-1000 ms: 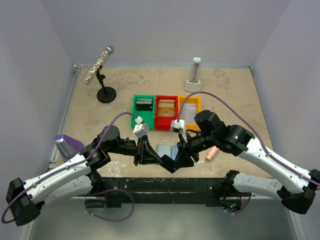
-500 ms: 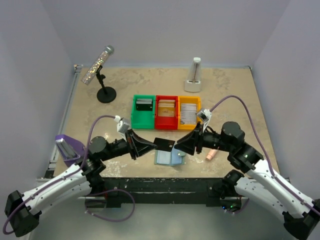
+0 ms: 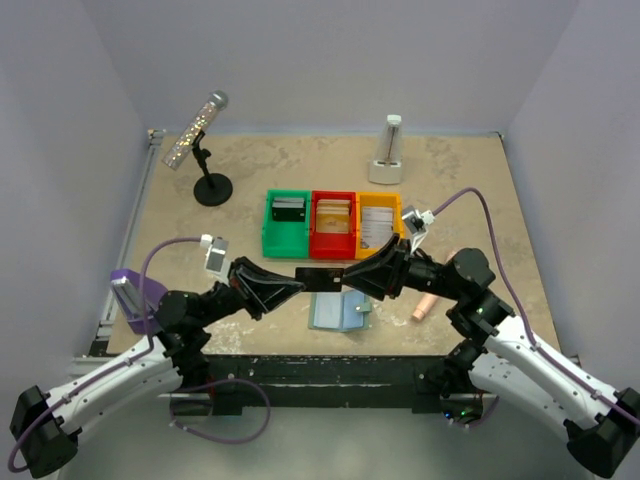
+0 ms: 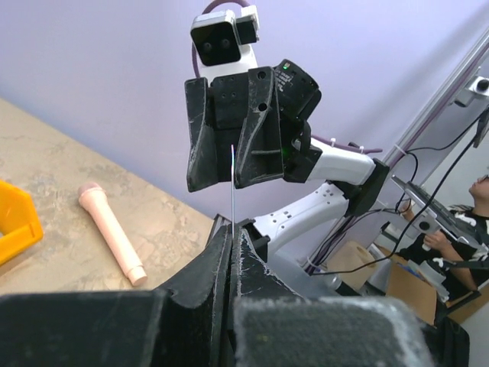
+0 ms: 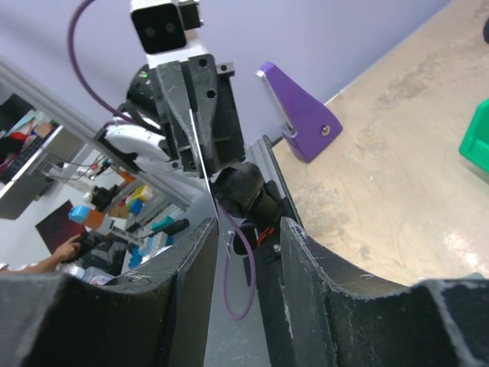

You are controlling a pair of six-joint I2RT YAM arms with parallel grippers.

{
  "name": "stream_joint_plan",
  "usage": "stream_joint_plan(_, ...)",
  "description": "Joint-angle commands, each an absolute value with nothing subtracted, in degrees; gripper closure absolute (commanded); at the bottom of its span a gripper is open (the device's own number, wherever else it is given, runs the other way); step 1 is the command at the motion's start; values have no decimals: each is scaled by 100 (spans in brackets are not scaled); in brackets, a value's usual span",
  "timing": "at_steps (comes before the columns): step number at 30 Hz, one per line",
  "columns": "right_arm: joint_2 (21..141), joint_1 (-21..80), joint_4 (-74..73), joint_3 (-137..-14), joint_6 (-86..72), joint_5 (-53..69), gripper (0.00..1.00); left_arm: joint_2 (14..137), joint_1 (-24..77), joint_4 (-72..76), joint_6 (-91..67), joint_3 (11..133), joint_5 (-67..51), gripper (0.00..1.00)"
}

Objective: Take the credit cards out of the card holder
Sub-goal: Place the credit card in the storage box.

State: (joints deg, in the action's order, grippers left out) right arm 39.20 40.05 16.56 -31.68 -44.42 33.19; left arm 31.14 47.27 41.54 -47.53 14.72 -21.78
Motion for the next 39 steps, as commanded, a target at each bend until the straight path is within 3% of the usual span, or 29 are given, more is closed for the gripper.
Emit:
stream_joint_plan(1, 3928, 3982, 2320, -3155, -4649, 3673, 58, 2997, 4685, 4719, -4922, 1283, -1960, 100)
stream_joint_plan(11, 4403, 3990, 2743, -3304, -4931, 4315, 61, 3383, 4430, 5835, -5642, 1020, -2162, 100)
stream_joint_plan(27, 4552, 3990, 2953, -3366, -5045, 4254, 71, 3937, 4412, 6583, -5941, 835, -2312, 100)
stream_joint_plan(33, 4641, 3990, 3076, -3366, -5089, 4342, 80, 3955, 4412, 6601, -5959, 800, -2285, 100)
stream_joint_plan(39, 4579, 3990, 2989, -3322, -5019, 4394, 100, 3990, 4403, 6364, -5828, 914, -2460, 100)
